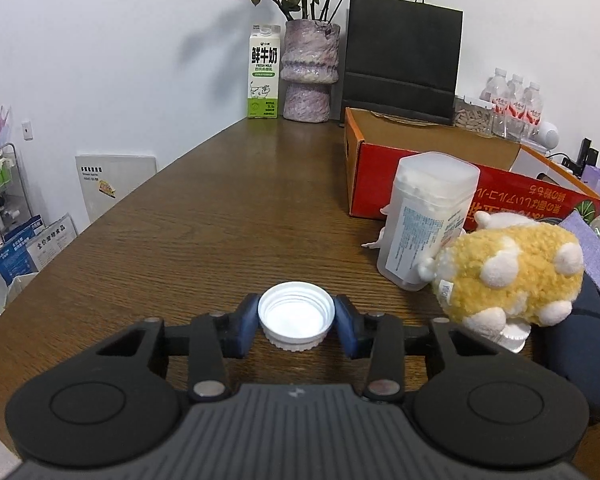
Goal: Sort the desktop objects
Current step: 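Close the left tool on the white cap while the right tool grasps the red rose, then carry the cap and rose into the cardboard box and open both tools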
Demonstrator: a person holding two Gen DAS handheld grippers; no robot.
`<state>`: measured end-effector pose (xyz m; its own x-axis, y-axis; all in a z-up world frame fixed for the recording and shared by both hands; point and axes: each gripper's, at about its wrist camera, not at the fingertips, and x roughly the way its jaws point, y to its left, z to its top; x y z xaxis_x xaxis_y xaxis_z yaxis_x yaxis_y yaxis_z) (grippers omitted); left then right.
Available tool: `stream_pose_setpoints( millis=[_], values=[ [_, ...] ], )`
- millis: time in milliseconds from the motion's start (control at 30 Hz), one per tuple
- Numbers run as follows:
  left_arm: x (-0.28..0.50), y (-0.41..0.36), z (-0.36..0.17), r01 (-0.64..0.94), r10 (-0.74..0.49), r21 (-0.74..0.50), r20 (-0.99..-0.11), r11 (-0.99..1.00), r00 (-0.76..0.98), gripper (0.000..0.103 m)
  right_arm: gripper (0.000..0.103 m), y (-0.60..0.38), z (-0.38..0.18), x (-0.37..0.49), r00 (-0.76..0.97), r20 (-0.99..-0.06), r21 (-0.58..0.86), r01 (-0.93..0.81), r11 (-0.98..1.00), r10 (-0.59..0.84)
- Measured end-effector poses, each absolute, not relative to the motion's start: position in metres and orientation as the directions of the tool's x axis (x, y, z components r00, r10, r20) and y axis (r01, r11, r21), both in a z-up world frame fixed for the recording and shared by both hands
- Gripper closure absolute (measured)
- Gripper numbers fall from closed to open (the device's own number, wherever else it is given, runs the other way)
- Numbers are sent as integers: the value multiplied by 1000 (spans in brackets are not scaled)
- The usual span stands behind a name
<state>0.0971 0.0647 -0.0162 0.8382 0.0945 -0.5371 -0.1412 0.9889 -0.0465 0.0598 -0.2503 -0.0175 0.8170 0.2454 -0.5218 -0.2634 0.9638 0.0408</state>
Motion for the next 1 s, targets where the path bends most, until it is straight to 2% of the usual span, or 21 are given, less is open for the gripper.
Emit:
stream_pose_setpoints(
  millis=[300, 567, 867, 1000],
  values=[
    [84, 64, -8, -134, 87, -57, -511, 989, 855, 62, 65, -250, -9, 51, 833, -494, 37, -265, 964, 248],
    [79, 53, 19, -78, 45, -56, -448, 995, 893, 62, 65, -252, 6, 48, 855, -455, 24, -267, 963, 248],
    [125, 40, 79, 44, -76, -99, -342, 994, 937, 62, 65, -255, 49, 82, 887, -374, 45, -276, 960, 272],
    [166, 26, 105, 93, -114, -79, -331, 993, 937, 62, 65, -250, 73, 119, 886, -361, 59, -289, 955, 291]
  ],
)
